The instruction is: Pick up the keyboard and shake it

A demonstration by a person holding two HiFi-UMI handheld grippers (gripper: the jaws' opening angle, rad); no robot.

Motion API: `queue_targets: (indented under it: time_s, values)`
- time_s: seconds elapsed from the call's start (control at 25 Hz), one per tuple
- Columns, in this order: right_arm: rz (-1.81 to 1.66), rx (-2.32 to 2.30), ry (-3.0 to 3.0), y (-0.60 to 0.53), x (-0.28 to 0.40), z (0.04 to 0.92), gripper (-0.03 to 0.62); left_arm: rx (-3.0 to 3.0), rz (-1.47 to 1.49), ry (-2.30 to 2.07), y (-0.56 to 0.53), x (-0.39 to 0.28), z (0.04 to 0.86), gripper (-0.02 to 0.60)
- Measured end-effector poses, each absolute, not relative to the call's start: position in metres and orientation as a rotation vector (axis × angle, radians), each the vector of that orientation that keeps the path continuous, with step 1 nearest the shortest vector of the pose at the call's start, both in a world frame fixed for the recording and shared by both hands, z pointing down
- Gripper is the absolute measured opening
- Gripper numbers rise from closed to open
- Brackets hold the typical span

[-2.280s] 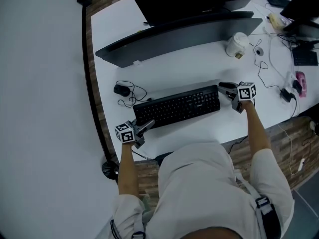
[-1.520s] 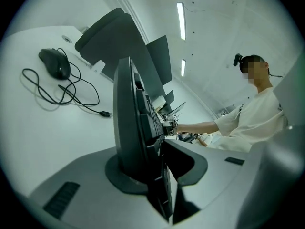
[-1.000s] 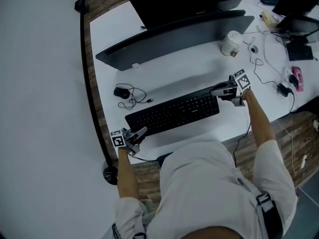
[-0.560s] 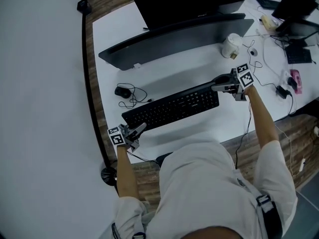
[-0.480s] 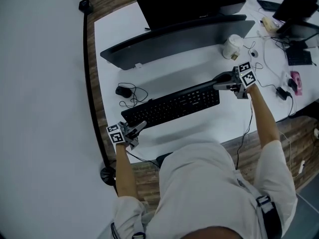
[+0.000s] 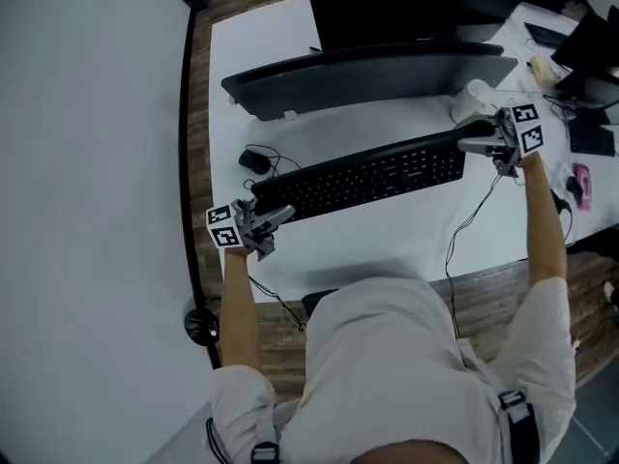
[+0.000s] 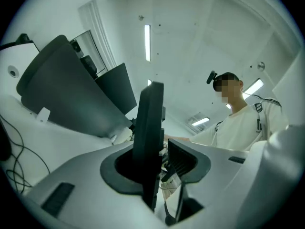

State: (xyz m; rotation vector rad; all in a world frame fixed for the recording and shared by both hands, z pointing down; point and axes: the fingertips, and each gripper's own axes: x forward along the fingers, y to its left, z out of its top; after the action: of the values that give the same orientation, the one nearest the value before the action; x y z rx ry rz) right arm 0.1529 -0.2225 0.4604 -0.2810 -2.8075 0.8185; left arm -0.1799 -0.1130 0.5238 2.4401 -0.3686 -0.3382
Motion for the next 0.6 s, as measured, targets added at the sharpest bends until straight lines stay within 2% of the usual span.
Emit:
queue_targets:
  time_s: [0.12, 0.24, 0.44, 0.6]
  values:
    - [0.799, -0.249, -2.81, -0.224, 0.157, 0.46, 0.116, 2.466, -0.315, -0.429, -0.118, -0.18, 0.52, 0.154]
    - [0.689, -0.243, -2.779, -0.219, 0.157, 0.458, 0.117, 2.554, -0.101, -0.472, -0.115, -0.171, 0.53, 0.103]
    - [0.493, -0.281, -2.708, -0.223, 0.151, 0.433, 0.117, 2.662, 0.145, -0.42, -0.104, -0.154, 0.538, 0.102]
    - [0.359, -0.33, -2.644, -0.228, 0.143, 0.4, 0.117, 2.714, 0.134, -0.443, -0.102, -0.148, 0.531, 0.102]
